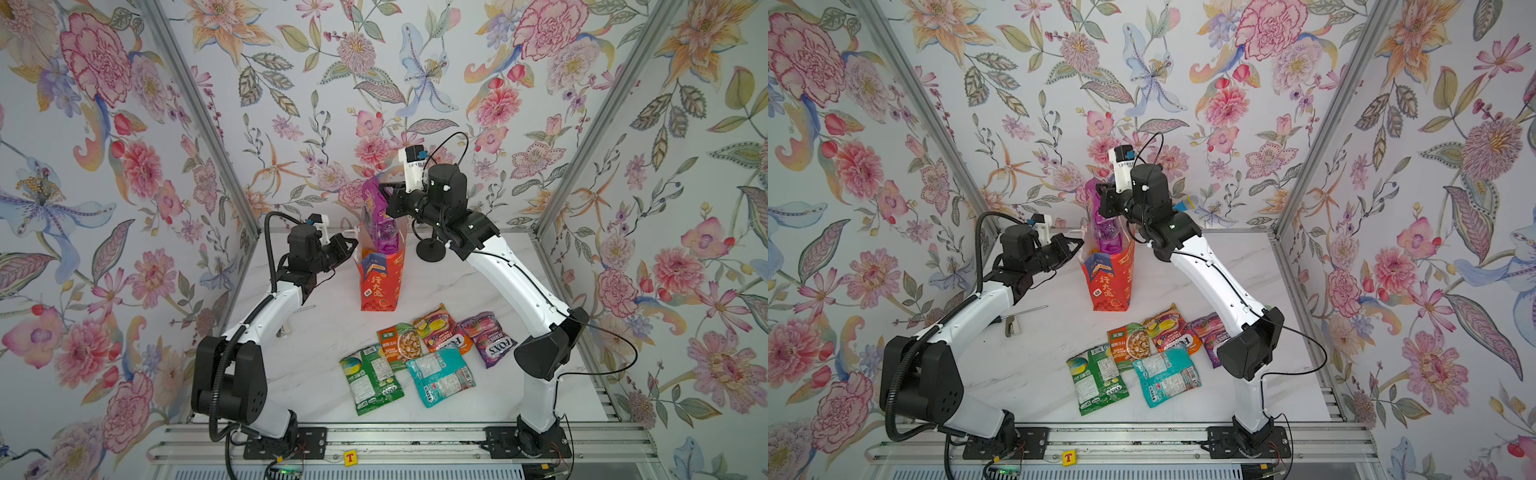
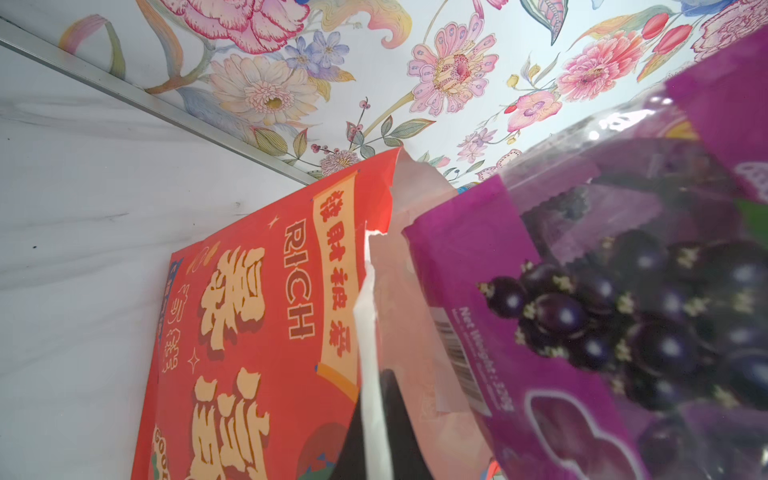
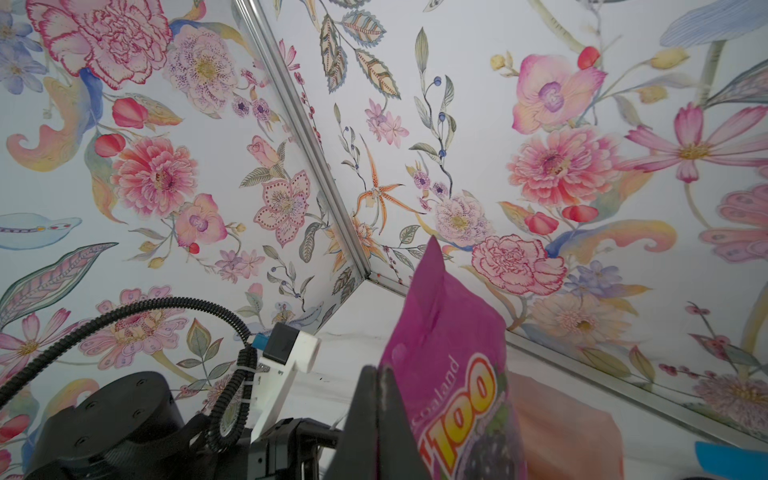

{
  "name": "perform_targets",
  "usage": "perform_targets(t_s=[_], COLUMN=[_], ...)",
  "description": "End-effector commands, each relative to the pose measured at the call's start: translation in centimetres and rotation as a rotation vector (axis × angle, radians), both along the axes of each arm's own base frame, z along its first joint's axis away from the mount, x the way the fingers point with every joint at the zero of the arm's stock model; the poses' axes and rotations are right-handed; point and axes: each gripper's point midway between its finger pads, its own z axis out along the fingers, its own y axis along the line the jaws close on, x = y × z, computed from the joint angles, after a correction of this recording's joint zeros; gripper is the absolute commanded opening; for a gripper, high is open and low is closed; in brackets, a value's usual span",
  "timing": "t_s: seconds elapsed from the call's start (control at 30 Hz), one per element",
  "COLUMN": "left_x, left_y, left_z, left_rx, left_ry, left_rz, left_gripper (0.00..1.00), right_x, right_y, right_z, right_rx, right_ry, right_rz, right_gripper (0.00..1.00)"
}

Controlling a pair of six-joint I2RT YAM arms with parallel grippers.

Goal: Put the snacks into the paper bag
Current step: 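Carry the purple packet above the paper bag with the right gripper, then lower the purple packet into the paper bag and open the right gripper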

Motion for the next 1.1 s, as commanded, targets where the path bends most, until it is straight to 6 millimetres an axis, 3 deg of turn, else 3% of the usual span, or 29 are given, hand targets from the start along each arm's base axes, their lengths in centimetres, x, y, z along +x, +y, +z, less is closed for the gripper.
perform_targets(t_s=[0.0,0.33,0.6,0.73,0.97,1.0,1.07], left_x=[-0.3,-0.1,0.0,0.0,0.1,0.6,0.6], left_y=[-0.7,-0.8,-0.9,-1.0,-1.0,-1.1,-1.1], left_z=[0.0,-0.3,-0.1,0.0,0.2,-1.1,-1.2], left_rx=[-0.013,-0.017,-0.021,-0.027,-0.033,-0.031,-0.033], left_ry=[-0.011,-0.006,-0.012,-0.015,-0.023,0.005,0.007], left_rz=[-0.035,-0.04,-0.044,-0.046,-0.049,-0.049,-0.048], left_gripper=[0.0,0.0,0.0,0.0,0.0,0.0,0.0], right_x=[-0.8,1.4,1.5,1.3,-0.5,-0.6,-0.8], right_y=[-1.3,-1.2,0.0,0.3,-1.2,-1.5,-2.0], right_z=[6.2,3.0,3.5,2.6,2.9,3.0,2.9], right_rx=[0.118,0.076,0.098,0.06,0.017,0.018,0.017], right_ry=[-0.138,-0.086,-0.092,-0.078,-0.123,-0.125,-0.121], right_rz=[-0.009,-0.056,-0.038,-0.071,-0.176,-0.187,-0.208], right_gripper=[0.0,0.0,0.0,0.0,0.0,0.0,0.0])
